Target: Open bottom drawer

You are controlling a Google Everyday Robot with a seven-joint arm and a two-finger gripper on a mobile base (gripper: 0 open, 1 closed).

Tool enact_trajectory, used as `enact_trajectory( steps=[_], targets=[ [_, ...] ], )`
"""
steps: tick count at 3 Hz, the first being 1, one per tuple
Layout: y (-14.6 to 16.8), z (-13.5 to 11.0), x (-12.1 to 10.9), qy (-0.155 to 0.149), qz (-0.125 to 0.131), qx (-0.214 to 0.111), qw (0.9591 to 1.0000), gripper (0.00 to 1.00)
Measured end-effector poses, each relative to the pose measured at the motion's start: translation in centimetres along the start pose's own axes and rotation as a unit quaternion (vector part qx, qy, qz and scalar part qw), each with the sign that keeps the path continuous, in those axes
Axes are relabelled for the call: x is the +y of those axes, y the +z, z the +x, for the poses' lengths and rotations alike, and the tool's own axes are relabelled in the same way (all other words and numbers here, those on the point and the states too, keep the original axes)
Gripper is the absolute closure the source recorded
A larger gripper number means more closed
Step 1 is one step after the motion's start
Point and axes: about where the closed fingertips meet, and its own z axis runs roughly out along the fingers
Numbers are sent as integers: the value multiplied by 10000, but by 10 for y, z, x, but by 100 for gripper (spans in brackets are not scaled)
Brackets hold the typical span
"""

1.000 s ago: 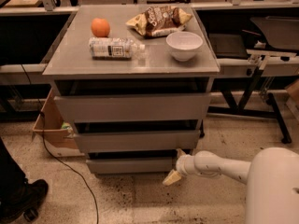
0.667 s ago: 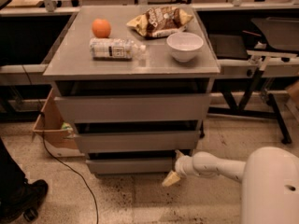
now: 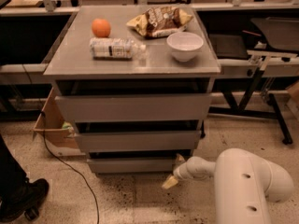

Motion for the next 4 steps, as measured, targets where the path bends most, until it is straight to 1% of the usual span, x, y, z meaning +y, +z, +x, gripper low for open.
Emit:
enact_trajectory(
  steps=[1, 2, 3, 4],
  targets=[
    [-2, -1, 0, -1, 2, -1, 10000, 0],
    [0, 1, -6, -11, 125, -44, 9999, 0],
    [0, -4, -16, -117, 421, -243, 9987, 0],
    [-5, -12, -25, -220, 690, -443, 9964, 0]
  ],
)
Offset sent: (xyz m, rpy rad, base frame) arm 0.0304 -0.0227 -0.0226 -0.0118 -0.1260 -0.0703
